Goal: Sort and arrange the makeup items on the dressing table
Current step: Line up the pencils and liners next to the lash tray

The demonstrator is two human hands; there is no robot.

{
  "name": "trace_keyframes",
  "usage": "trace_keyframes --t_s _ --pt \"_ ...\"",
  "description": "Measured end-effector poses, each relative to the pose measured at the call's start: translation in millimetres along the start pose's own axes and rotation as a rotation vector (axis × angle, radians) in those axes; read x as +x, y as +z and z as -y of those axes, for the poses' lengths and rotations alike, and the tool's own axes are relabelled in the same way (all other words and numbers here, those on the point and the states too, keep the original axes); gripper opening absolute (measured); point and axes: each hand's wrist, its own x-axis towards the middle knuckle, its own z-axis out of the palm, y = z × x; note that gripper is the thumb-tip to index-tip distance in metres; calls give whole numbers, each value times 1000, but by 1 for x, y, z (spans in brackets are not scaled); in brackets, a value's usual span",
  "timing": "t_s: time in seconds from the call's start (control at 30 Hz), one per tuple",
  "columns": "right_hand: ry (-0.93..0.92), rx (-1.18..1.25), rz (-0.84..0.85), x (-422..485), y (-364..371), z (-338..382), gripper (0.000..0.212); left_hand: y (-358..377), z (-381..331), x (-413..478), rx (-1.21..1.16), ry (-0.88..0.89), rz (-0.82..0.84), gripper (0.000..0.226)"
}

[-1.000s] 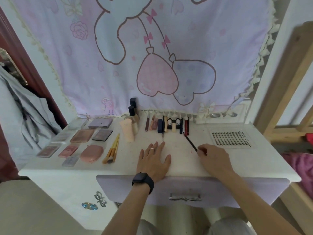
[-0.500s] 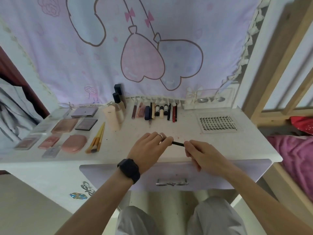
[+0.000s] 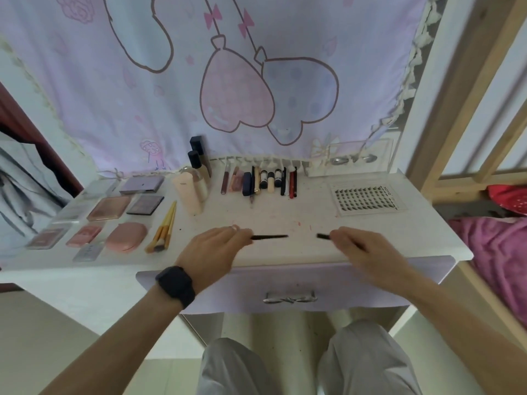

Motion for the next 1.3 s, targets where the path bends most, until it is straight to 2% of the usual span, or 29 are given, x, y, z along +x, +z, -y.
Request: trace_keyframes --t_s 0.1,0.2,0.37,0.5,0.57,0.7,0.83,0.93,1.1,1.3 --pt "22 36 -160 0 -17 -17 41 -3 9 -7 -254 -433 -69 11" --pt "76 241 -158 7 4 -15 36 3 -10 14 -714 -769 -216 14" --pt "103 346 -105 13 35 -15 29 16 -40 39 -1142 -974 -278 13" --pt "123 387 -112 10 39 -17 28 23 -49 51 -1390 -1117 -211 15" --pt "150 372 -143 9 37 -18 19 28 -51 57 -1449 -1145 -152 16" --pt "162 183 -267 9 21 -29 3 43 -54 75 -1443 -1212 -80 15" --pt "112 -86 -464 18 -6 -46 5 60 -50 105 -1309 -1226 50 17" --pt "117 -181 -583 34 -24 -60 4 74 -48 135 -1213 -1182 126 14" --pt "201 -112 -623 46 -30 -82 4 100 -47 180 -1044 -1110 221 13" --pt "175 -177 -587 40 -28 -89 6 123 -45 210 -832 -1076 282 23"
